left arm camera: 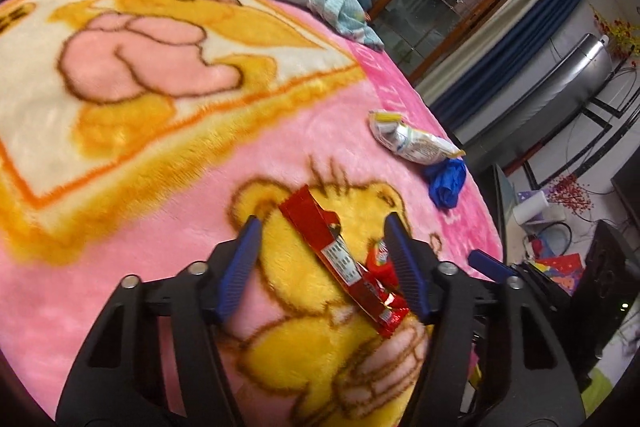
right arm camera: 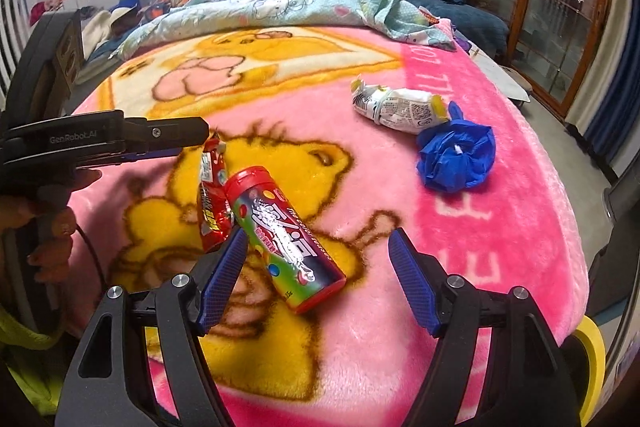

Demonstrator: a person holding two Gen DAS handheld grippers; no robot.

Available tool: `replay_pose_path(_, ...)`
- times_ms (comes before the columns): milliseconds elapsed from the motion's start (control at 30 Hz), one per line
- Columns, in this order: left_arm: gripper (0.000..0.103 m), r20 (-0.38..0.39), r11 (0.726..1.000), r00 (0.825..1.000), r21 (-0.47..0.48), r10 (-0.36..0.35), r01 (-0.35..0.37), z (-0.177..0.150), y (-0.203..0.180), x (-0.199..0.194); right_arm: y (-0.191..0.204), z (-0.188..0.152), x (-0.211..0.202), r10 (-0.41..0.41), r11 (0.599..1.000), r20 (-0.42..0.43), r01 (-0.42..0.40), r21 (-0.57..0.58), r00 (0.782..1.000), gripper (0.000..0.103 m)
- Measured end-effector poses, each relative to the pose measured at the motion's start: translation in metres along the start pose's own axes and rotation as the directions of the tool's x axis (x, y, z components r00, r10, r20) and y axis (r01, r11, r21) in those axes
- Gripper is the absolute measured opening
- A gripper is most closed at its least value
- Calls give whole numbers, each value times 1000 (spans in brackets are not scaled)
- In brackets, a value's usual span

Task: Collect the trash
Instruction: 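Grasp the red candy wrapper with the left gripper while the right gripper reaches for the red candy tube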

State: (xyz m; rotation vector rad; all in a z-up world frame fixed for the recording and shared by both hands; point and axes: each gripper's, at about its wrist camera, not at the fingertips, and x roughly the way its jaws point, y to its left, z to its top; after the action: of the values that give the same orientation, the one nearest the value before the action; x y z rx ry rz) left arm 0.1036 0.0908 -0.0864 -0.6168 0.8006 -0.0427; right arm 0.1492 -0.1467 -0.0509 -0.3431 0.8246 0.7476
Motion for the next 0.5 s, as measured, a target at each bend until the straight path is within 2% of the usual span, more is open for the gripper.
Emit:
replay_pose_path(133,37,-41,999,999,-30,-28,27,-4,2,7,-2,2,8,14,1000,-8,-14,5,1000,70)
replay_pose_path(200,37,-59,998,997,-52,-44,40,-6,3,11,-1,3,13,31,1000,-11,-31,1,999,66)
replay_pose_path(333,32,-59,997,997,-58,-44,41,-8,4,15,1,2,19,62,998,-22,-62,4,998,51)
replay_pose_path(500,31,-54,998,997,-53,-47,44,-9,3,18,0,0,20,74,997,-12,-73,29,997,50)
